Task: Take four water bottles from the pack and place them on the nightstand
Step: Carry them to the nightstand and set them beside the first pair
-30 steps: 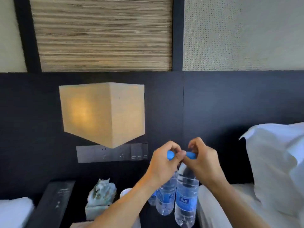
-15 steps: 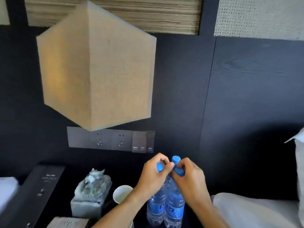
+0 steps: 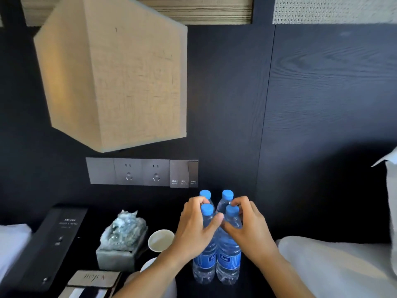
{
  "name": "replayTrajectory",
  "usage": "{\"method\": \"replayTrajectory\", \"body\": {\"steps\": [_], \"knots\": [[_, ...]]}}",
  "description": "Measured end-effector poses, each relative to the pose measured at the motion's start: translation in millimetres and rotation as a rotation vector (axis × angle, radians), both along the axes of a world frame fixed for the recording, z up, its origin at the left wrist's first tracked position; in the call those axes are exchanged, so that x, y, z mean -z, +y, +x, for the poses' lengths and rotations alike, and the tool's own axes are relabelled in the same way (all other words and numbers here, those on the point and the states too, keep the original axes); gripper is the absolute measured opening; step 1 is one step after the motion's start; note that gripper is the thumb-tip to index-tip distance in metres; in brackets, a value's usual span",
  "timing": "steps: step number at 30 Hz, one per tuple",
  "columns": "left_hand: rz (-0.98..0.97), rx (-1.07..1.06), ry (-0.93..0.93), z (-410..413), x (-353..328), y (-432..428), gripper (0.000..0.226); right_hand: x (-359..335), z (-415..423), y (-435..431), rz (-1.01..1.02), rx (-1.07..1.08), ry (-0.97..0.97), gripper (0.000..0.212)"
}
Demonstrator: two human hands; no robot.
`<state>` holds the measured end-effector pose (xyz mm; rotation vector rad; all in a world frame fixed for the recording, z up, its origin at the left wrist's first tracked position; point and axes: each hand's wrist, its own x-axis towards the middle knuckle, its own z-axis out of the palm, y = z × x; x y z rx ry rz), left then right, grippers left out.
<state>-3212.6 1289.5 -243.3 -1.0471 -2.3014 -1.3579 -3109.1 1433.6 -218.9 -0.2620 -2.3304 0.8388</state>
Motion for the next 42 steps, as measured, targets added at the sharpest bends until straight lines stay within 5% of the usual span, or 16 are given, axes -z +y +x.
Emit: {"method": "replayTrajectory", "body": {"steps": [4, 21, 31, 42], "knots": [[-0.077, -0.025, 0.042, 1.6, -4.2, -16.7, 0.056, -2.9, 7.5, 4.0, -0.009, -0.017, -0.07, 0.048], [-0.132, 0.146, -0.117, -7.5, -19.8, -32.1, 0.062, -3.0, 9.4, 12.9, -0.26, -0.236, -0.134, 0.049], [-0.133, 0.147, -0.131, -4.1, -20.6, -33.9, 0.063, -8.5, 7.4, -8.2, -0.052, 0.022, -0.123, 0.047], [-0.157, 0.103, -0.091, -3.1, -22.2, -34.2, 0.058, -16.4, 13.4, -2.8, -0.039, -0.088, -0.209, 0.048]]}}
